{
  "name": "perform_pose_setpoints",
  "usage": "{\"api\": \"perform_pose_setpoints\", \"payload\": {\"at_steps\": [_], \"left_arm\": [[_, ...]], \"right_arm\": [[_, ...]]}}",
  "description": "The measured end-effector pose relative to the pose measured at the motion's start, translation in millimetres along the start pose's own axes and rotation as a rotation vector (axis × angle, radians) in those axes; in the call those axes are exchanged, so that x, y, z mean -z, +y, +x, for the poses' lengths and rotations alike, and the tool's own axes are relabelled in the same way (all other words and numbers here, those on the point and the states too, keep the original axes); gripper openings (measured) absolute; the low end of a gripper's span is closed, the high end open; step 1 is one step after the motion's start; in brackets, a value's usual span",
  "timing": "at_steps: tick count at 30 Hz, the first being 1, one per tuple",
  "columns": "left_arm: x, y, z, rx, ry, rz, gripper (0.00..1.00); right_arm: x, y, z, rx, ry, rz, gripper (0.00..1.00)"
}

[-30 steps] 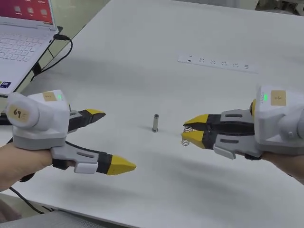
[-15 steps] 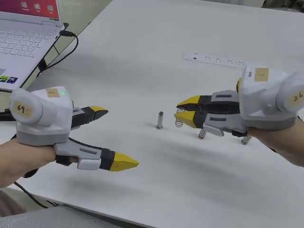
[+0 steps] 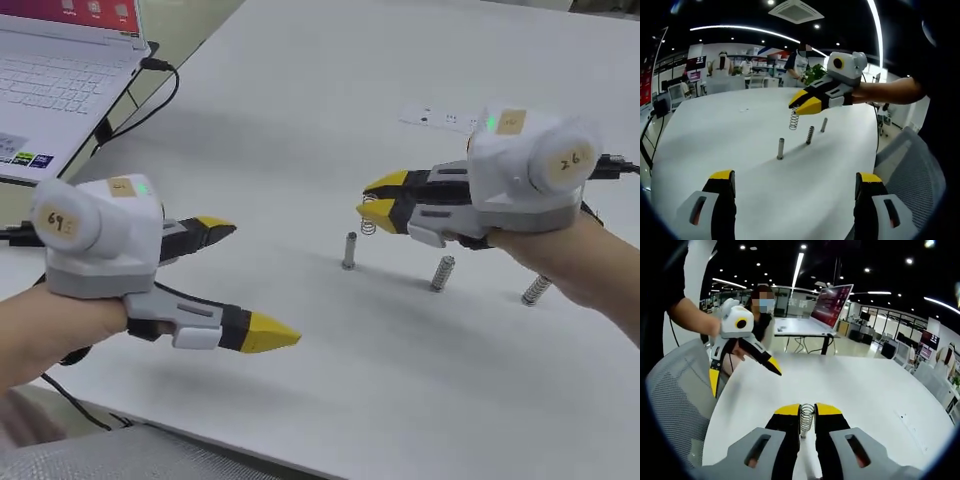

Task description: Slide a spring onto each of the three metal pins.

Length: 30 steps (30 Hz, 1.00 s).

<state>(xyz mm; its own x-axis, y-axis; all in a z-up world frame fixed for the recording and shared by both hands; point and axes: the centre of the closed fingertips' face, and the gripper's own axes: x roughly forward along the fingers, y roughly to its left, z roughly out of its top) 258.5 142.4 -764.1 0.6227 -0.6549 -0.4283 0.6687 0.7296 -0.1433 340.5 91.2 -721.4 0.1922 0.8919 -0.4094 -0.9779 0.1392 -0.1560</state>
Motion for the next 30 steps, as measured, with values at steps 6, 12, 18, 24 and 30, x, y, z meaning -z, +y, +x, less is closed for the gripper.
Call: {"api": "perform_pose_setpoints", "payload": {"at_steps": [6,12,18,24,30], "left_arm": [[1.8,1.1,-0.1,0.001,0.005,0.000,0.97],[2.7,2.5,-0.2,0.001,0.005,-0.001,0.97],[1.8,3.7,-0.9,-0.004,0.000,-0.003,0.97],[4.6,3.1,-1.6,-0.003,0.008,-0.004,0.97],[3.9,3.9,-2.2,-0.006,0.003,-0.007,0.97]], "right_arm": [[0.4,-10.4,5.5,0.029,-0.023,0.084,0.08],[4.6,-13.7,9.9,0.032,-0.032,0.141,0.08],[9.5,-11.8,14.3,0.026,-0.023,0.146,0.08],[12.7,-10.0,18.1,0.020,-0.016,0.149,0.08],[16.0,-9.3,20.7,0.017,-0.010,0.160,0.08]]}}
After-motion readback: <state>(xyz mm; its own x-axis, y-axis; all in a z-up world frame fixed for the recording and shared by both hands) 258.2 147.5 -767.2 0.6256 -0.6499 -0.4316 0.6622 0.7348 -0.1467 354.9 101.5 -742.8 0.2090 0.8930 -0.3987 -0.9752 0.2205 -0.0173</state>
